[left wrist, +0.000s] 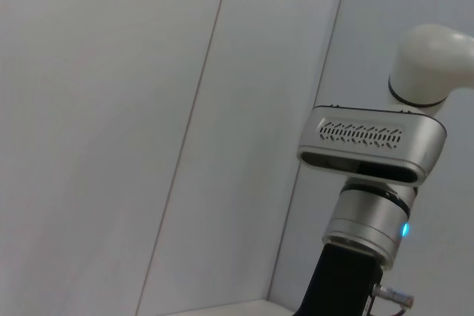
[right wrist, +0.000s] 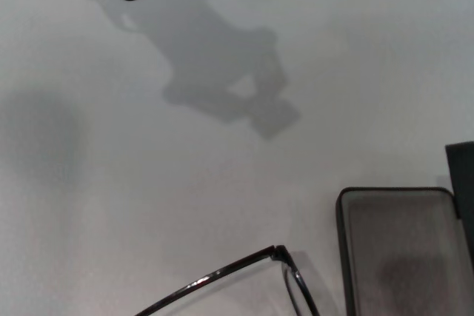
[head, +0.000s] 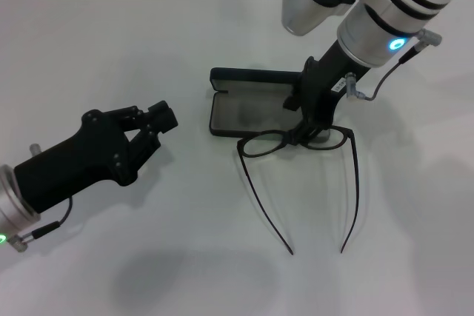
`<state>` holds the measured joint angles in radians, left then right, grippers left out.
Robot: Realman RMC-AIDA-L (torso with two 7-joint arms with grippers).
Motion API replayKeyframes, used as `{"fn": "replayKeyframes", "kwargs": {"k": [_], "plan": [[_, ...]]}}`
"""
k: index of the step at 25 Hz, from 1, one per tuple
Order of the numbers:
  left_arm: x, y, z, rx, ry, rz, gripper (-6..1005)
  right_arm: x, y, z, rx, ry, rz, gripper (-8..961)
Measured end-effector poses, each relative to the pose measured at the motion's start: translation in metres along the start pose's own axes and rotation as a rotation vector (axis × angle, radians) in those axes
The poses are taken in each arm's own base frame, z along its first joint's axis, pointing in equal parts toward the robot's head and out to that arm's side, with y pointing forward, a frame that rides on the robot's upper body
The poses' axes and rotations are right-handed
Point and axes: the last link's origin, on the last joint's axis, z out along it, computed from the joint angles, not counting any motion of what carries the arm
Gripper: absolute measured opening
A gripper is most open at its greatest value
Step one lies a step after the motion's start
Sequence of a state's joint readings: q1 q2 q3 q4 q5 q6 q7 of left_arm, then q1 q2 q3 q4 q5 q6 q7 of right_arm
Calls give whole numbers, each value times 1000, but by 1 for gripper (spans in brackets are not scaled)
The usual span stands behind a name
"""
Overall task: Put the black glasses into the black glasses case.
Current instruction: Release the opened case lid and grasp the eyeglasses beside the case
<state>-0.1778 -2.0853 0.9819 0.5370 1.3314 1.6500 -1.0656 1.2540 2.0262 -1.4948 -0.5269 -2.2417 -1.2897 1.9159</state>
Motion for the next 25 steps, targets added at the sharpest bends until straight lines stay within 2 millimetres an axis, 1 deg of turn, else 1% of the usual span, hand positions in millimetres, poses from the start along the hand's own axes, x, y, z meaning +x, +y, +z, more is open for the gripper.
{"fn": "replayKeyframes", "kwargs": {"k": [5, 15, 20, 25], "plan": [[-6, 2, 4, -8, -2, -14, 88, 4, 3, 5, -9, 10, 11, 557], [-16, 7, 1, 6, 2, -41, 79, 12, 9, 11, -44, 28, 31, 539], [-17, 8, 1, 9, 1, -48, 75, 16, 10, 14, -48, 15, 49, 468], [-22, 10, -2, 18, -1, -72, 71, 17, 12, 15, -54, -6, 58, 330]]}}
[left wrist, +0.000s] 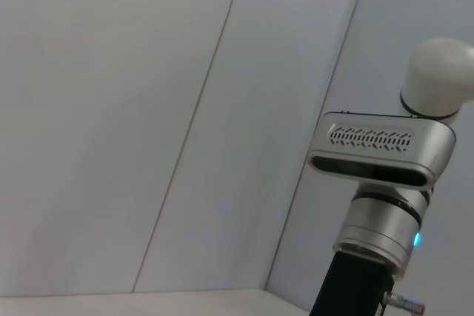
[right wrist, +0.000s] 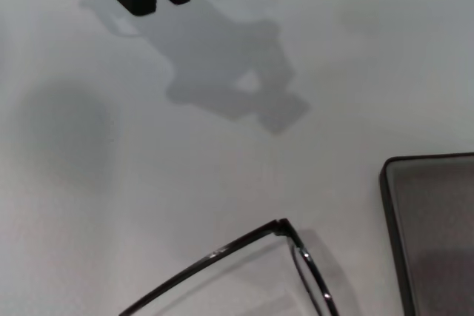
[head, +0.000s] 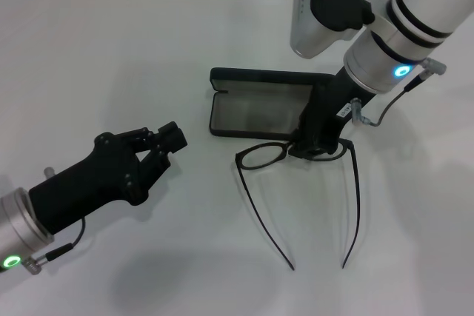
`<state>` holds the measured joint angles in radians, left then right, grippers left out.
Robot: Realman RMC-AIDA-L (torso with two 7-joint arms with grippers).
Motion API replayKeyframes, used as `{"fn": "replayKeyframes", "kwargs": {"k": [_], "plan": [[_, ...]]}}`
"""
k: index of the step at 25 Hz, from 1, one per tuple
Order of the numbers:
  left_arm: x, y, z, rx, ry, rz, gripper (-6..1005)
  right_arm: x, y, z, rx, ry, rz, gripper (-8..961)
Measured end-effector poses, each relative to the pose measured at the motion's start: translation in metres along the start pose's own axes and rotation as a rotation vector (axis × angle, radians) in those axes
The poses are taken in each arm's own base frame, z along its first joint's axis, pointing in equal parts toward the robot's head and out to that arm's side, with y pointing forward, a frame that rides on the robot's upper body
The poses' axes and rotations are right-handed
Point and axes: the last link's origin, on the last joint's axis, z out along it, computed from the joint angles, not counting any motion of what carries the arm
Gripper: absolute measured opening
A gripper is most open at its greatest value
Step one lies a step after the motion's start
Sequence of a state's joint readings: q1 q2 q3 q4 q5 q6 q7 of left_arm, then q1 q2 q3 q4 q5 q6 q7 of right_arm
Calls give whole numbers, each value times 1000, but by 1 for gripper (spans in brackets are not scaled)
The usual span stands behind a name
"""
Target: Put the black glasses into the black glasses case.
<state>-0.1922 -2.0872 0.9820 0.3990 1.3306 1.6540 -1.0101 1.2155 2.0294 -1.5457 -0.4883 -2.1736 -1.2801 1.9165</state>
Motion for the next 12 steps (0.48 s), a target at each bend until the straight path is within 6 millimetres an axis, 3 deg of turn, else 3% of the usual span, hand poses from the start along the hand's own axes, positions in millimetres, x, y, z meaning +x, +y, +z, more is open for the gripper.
{"fn": "replayKeyframes", "kwargs": {"k": [12], "plan": [[-4, 6, -3, -10, 8, -24, 60, 10, 4, 7, 8, -71, -4, 60]]}}
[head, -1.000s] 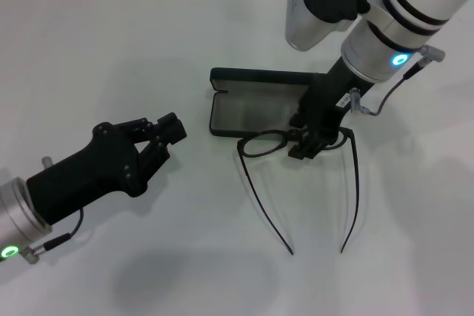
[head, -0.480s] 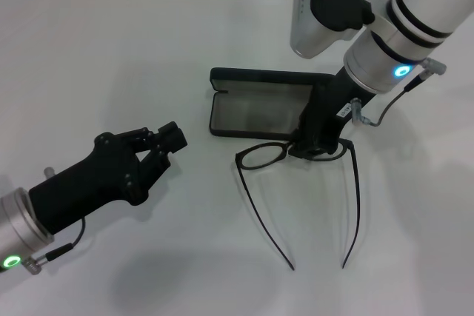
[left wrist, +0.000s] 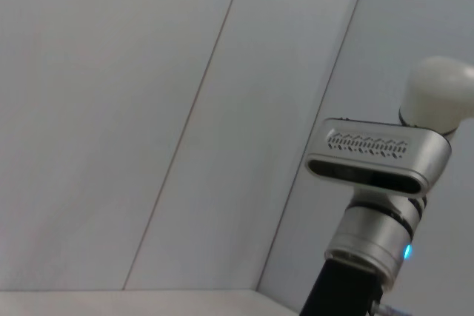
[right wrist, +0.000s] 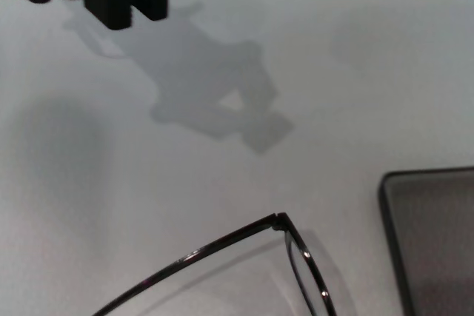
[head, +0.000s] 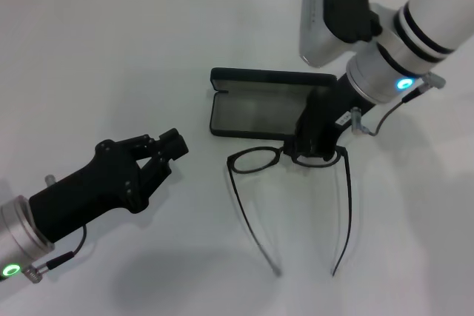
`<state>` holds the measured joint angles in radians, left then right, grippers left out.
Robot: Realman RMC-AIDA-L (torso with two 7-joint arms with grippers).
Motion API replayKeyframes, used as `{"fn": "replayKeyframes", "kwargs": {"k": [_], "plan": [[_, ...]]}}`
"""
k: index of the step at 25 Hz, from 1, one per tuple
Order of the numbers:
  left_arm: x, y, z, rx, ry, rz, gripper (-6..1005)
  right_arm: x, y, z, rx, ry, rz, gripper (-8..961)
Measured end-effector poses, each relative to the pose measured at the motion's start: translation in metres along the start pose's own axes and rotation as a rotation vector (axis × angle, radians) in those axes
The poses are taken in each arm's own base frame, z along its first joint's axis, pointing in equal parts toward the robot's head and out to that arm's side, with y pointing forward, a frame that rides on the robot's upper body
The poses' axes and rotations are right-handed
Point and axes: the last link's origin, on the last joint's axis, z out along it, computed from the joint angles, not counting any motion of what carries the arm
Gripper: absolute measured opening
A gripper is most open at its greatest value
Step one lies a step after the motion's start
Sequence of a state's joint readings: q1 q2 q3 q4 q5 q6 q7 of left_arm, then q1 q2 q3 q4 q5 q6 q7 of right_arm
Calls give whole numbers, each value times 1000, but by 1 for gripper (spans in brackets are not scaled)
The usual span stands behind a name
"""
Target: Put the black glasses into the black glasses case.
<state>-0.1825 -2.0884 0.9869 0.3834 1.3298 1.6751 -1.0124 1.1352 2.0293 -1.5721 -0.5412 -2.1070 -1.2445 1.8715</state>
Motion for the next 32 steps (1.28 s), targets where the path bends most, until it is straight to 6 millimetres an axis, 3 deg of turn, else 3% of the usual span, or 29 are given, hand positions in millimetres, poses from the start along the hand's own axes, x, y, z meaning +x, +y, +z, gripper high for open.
{"fn": "replayKeyframes", "kwargs": {"k": [6, 10, 14, 21, 28, 32], "plan": [[6, 8, -1, -62, 37, 3, 55, 11, 12, -6, 11, -94, -13, 28], [14, 18, -4, -137, 86, 8, 51, 12, 21, -24, 35, -218, -8, 30], [25, 26, 3, -234, 133, 22, 48, 28, 28, -50, 96, -392, 40, 32], [38, 29, 30, -366, 164, 32, 45, 50, 36, -75, 95, -662, 102, 35], [44, 42, 62, -555, 139, 11, 44, 61, 46, -76, 67, -855, 111, 39], [45, 45, 77, -600, 122, -7, 43, 62, 47, -75, 54, -878, 111, 40]]}}
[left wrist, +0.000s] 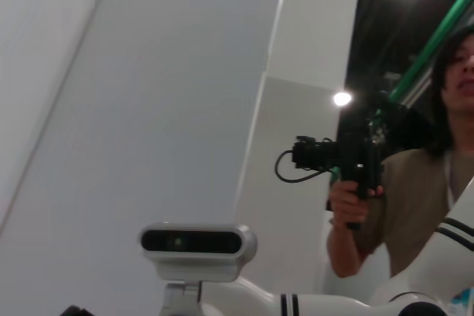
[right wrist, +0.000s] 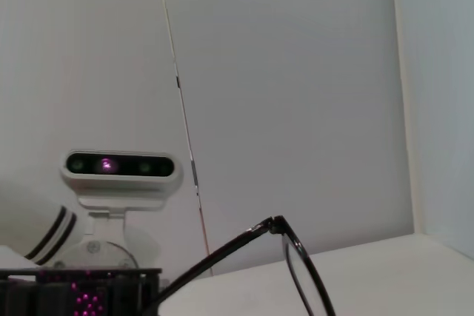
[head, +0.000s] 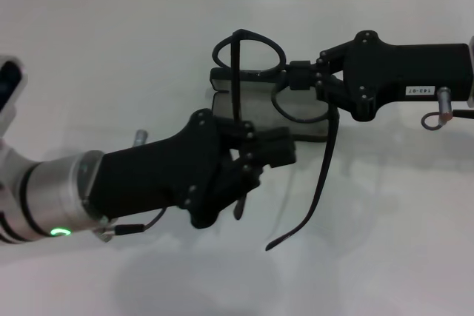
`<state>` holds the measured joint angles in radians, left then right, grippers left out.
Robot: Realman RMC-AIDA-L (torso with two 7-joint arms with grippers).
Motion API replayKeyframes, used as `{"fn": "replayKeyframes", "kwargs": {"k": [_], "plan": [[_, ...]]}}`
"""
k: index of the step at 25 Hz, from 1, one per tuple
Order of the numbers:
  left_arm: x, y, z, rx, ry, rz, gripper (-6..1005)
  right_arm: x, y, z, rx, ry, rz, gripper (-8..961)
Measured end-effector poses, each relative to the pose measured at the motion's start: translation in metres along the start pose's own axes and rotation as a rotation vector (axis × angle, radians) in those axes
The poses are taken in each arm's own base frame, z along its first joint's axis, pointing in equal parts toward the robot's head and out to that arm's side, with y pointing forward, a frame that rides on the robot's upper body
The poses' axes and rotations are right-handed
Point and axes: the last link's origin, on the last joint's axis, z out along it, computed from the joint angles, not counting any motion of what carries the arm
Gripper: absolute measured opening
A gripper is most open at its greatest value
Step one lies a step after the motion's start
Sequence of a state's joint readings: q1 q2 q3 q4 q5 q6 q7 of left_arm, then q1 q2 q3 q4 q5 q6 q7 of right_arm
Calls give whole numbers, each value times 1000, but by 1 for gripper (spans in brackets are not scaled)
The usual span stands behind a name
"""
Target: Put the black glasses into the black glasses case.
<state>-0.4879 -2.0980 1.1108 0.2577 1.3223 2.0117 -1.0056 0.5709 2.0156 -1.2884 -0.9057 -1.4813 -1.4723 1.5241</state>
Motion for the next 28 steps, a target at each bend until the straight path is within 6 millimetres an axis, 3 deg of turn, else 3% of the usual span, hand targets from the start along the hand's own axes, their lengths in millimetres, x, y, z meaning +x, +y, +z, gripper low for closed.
{"fn": "replayKeyframes", "kwargs": {"k": [8, 28], "plan": [[-10, -6, 4, 57, -12, -12, 42, 1, 8, 1, -53, -12, 9, 44], [-11, -14, 5, 105, -16, -4, 42, 0, 13, 5, -115, -76, 18, 54]]}}
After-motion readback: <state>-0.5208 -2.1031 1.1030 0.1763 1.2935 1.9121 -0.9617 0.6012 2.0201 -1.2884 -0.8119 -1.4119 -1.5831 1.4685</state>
